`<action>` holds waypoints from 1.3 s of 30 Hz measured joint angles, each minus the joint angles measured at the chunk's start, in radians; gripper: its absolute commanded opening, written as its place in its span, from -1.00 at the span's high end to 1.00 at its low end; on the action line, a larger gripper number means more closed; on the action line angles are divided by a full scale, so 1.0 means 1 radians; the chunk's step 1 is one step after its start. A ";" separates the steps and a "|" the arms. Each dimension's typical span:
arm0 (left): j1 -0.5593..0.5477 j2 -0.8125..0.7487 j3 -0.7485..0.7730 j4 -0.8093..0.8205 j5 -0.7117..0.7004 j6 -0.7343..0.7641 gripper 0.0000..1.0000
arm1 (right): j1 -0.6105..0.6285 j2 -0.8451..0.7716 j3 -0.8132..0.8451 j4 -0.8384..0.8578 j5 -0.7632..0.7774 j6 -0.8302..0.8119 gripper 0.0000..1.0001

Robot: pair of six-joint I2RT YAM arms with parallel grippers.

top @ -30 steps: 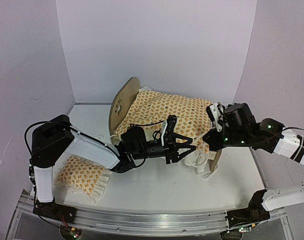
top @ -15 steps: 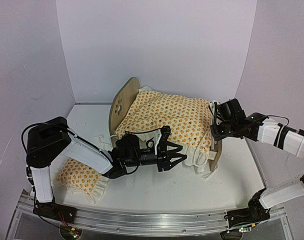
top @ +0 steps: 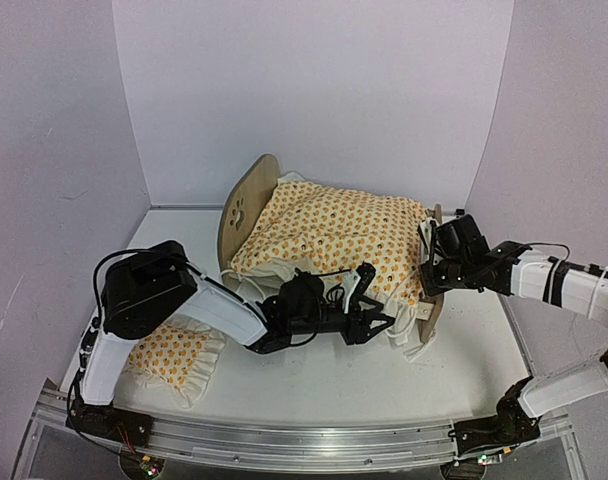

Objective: Set up the pet bed

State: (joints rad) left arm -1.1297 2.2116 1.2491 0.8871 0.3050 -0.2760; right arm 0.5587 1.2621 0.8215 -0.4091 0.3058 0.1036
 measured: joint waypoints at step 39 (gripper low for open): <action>-0.065 0.018 0.496 -0.339 -0.192 0.296 1.00 | -0.208 -0.058 0.153 -0.401 -0.151 0.275 -0.22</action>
State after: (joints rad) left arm -1.1950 2.2292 1.7447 0.5484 0.1127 0.0200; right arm 0.3511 1.2037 0.9745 -0.8101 0.1543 0.3786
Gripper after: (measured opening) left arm 0.010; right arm 0.724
